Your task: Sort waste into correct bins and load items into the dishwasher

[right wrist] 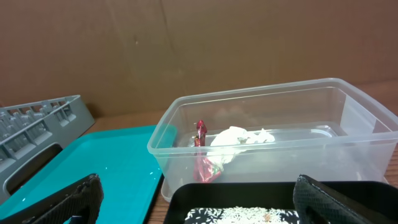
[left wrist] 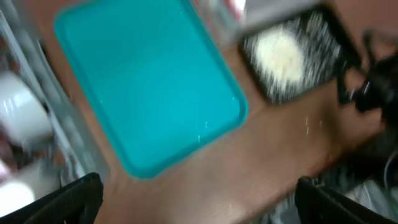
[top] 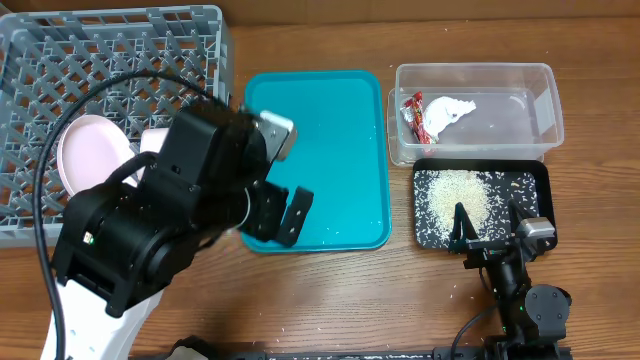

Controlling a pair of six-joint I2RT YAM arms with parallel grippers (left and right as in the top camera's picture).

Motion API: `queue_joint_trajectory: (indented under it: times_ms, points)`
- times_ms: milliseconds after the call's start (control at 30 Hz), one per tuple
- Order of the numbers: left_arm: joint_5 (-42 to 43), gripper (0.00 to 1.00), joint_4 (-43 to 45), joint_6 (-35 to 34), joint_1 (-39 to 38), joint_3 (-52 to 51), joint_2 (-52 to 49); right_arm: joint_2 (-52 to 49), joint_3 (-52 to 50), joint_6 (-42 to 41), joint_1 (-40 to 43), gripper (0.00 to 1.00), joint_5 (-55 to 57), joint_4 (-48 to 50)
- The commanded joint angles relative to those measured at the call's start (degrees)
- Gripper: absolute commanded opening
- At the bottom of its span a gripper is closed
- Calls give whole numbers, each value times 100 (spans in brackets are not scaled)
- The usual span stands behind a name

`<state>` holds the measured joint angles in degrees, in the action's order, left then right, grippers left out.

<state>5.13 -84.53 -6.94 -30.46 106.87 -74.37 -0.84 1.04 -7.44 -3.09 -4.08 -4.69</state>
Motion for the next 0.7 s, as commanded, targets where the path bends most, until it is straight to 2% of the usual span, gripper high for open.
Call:
queue_joint_trajectory:
  times_ms: [0, 100, 167, 300, 433, 667]
  points:
    - [-345, 100, 413, 90, -20, 63, 365, 68, -59, 20, 17, 100, 35, 33]
    - [-1145, 100, 1250, -33, 138, -59, 608, 68, -59, 20, 17, 100, 33, 33]
    - [-1311, 100, 1965, -11, 415, -326, 876, 68, -59, 20, 17, 100, 35, 33]
    - [-717, 100, 3248, 98, 1137, -1436, 1685, 68, -59, 20, 17, 100, 33, 33]
    - [63, 100, 4535, 332, 1705, -3152, 2809, 68, -59, 20, 17, 100, 33, 33]
    - [114, 100, 5939, 439, 1856, -5967, 4924, 68, -59, 20, 17, 100, 33, 33]
